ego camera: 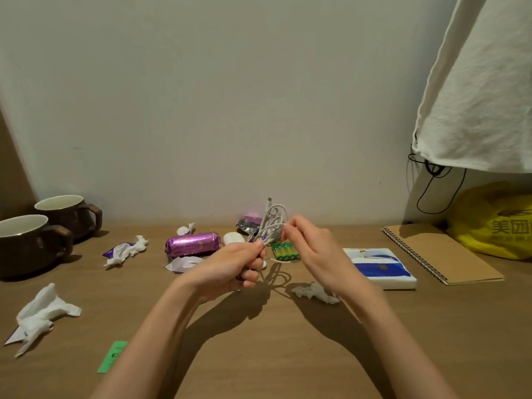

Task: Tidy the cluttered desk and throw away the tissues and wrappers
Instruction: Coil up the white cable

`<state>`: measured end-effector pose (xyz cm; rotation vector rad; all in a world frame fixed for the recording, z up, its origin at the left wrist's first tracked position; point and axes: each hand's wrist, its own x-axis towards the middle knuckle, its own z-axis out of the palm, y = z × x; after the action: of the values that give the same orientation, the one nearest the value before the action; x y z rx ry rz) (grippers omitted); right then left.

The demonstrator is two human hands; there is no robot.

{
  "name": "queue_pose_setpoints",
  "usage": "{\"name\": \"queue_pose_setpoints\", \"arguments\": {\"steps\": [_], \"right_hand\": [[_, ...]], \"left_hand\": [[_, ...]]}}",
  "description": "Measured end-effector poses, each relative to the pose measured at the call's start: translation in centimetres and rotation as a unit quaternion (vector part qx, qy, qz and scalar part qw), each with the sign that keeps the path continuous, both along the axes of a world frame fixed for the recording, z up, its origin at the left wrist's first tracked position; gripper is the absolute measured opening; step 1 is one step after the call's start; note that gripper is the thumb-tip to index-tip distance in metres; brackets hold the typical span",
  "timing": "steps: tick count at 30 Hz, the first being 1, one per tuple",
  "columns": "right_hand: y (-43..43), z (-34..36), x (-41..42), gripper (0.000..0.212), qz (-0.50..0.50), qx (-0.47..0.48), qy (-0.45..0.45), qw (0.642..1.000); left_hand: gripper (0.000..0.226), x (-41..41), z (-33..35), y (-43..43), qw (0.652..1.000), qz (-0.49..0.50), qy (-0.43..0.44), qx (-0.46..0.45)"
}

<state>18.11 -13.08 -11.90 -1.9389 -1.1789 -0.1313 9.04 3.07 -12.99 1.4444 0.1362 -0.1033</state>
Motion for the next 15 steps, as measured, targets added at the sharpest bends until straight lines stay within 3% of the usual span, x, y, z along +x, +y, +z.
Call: {"name": "queue_pose_setpoints", "arguments": {"steps": [3, 7, 12, 15], "right_hand": [[0.18, -0.12, -0.34, 0.019, -0.042, -0.067, -0.122, 0.989], [-0.04, -0.16, -0.58, 0.02, -0.069, -0.046, -0.23, 0.97], [0.1, -0.55, -0.45, 0.017, -0.045, -0.039, -0.276, 0.959], [0.22, -0.85, -0.03, 0.014, -0.041, -0.024, -0.254, 0.966]], "left_hand": [[0.024, -0.15, 0.1, -0.24, 1.0, -0.019, -0.004, -0.017], [0.027, -0.34, 0.41, -0.36, 0.997, -0.024, -0.012, -0.078], [0.035, -0.29, 0.43, -0.24, 0.999, -0.009, -0.005, -0.04], [0.034, -0.15, 0.38, 0.0, 1.0, 0.006, 0.002, -0.016]]}}
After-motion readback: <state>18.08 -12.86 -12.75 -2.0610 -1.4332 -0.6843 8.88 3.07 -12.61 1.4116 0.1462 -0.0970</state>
